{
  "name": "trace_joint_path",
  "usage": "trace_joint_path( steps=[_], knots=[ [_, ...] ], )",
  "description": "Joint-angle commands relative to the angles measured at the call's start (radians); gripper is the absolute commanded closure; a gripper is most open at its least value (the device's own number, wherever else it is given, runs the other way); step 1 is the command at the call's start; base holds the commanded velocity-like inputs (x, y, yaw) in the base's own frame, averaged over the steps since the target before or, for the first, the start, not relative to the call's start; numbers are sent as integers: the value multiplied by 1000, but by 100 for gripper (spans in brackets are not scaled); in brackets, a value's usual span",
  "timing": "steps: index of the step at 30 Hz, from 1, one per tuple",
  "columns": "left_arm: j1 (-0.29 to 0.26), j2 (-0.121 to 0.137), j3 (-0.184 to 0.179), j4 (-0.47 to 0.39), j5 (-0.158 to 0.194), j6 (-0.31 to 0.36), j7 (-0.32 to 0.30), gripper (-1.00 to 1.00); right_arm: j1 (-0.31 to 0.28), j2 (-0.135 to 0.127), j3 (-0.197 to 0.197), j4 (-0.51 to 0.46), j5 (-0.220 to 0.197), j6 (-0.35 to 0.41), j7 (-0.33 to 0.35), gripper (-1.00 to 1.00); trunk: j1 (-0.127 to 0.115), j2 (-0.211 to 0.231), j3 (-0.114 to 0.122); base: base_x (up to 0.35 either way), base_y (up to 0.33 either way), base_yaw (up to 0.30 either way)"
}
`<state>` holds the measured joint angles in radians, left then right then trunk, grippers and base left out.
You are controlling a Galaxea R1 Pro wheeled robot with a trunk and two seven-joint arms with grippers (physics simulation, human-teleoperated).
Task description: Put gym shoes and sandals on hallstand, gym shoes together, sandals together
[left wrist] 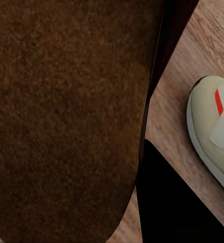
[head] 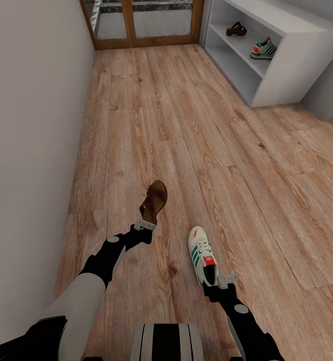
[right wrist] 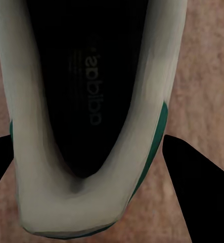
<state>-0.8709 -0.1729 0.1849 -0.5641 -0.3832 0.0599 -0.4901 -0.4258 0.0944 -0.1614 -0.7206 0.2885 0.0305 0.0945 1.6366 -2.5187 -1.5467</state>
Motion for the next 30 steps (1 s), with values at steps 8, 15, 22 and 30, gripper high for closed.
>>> trace_joint_path(
  steps=[8,15,22,30],
  knots=[
    [0,-2,8,-2,-8,5,-9,100,0,1,-7,-3,10,3,8,100,-1,0,11,0,0,0],
    [0,-2,8,-2,-10,7,-8,100,0,1,-6,-4,9,2,9,100,-5,2,38,0,0,0],
    [1,-2,8,-2,-11,11,-8,100,1,0,-4,-7,9,0,12,100,-8,4,65,0,0,0],
    [1,-2,9,-2,-11,13,-7,100,1,-1,-5,-7,9,0,11,100,-11,6,104,0,0,0]
  ],
)
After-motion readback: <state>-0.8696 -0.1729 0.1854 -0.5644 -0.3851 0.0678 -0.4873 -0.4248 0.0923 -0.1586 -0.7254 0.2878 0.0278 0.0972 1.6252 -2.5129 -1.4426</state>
